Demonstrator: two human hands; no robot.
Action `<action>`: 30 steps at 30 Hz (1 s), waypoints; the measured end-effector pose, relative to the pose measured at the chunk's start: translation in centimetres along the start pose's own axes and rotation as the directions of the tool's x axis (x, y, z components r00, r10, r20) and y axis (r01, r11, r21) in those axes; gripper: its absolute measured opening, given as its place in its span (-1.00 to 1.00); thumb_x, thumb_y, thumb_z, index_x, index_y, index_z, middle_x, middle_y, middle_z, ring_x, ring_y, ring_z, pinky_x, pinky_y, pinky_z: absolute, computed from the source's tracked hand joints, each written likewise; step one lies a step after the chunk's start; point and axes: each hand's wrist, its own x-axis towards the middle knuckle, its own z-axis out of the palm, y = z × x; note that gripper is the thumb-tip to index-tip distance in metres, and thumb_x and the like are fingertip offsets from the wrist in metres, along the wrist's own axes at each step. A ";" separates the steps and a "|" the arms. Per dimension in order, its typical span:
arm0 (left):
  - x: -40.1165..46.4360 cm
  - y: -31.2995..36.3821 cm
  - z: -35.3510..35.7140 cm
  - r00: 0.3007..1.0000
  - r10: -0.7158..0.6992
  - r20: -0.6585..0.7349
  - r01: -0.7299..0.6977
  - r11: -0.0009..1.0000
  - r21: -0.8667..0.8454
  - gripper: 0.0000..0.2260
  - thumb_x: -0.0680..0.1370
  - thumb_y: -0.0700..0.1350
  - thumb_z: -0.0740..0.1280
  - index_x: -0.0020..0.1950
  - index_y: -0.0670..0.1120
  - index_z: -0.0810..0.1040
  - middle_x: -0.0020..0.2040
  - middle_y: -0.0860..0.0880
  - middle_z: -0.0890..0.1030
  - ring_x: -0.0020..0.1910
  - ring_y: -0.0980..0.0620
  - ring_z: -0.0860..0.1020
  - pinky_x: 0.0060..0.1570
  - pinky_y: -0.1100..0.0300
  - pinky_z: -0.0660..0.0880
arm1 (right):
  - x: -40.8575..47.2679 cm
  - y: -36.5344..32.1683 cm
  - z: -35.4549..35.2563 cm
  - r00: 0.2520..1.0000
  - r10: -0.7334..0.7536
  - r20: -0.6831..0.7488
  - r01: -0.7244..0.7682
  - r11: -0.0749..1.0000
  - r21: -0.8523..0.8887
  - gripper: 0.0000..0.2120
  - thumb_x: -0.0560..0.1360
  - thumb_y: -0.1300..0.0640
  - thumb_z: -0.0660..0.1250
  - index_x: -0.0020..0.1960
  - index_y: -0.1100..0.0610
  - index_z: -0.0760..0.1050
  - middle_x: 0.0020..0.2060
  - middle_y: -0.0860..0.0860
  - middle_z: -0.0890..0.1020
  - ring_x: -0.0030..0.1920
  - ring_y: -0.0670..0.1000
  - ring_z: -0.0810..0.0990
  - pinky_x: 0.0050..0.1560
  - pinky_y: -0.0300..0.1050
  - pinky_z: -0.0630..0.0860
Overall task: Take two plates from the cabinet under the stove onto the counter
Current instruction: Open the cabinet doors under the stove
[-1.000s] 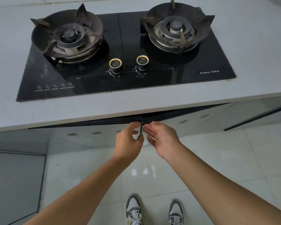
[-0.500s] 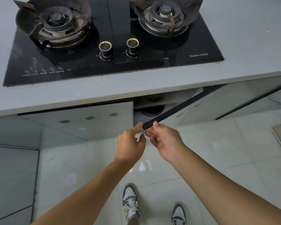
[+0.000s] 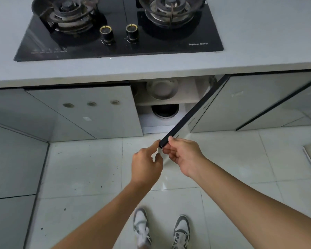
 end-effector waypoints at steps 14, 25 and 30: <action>-9.8 7.5 9.6 0.951 0.153 0.269 -0.151 0.988 -0.028 -0.45 0.43 -0.24 0.22 0.38 0.15 0.41 -0.25 -0.11 0.63 -0.33 -0.03 0.46 -0.17 0.11 0.56 | -4.4 1.4 -16.2 0.991 -0.046 -0.122 0.022 0.981 -0.190 -0.89 0.49 0.17 0.38 -0.11 0.22 0.61 -0.41 0.06 0.56 -0.43 -0.02 0.54 -0.40 -0.22 0.48; -11.4 14.6 18.5 0.930 0.181 0.319 -0.181 0.983 -0.029 -0.48 0.43 -0.18 0.25 0.37 0.14 0.43 -0.15 -0.12 0.65 -0.17 -0.08 0.53 -0.08 0.05 0.56 | -3.8 -0.8 -27.9 0.976 -0.121 -0.179 0.069 0.960 -0.273 -0.84 0.46 0.14 0.41 -0.21 0.23 0.57 -0.44 0.06 0.54 -0.43 -0.01 0.51 -0.35 -0.18 0.47; -11.6 17.0 20.3 0.925 0.156 0.346 -0.171 0.985 0.014 -0.56 0.43 -0.11 0.29 0.31 0.14 0.47 -0.09 -0.07 0.65 -0.12 -0.05 0.54 -0.16 0.15 0.48 | -3.4 -2.0 -31.0 0.973 -0.144 -0.183 0.082 0.947 -0.310 -0.78 0.47 0.14 0.39 -0.12 0.33 0.58 -0.38 0.13 0.56 -0.40 0.03 0.52 -0.30 -0.13 0.50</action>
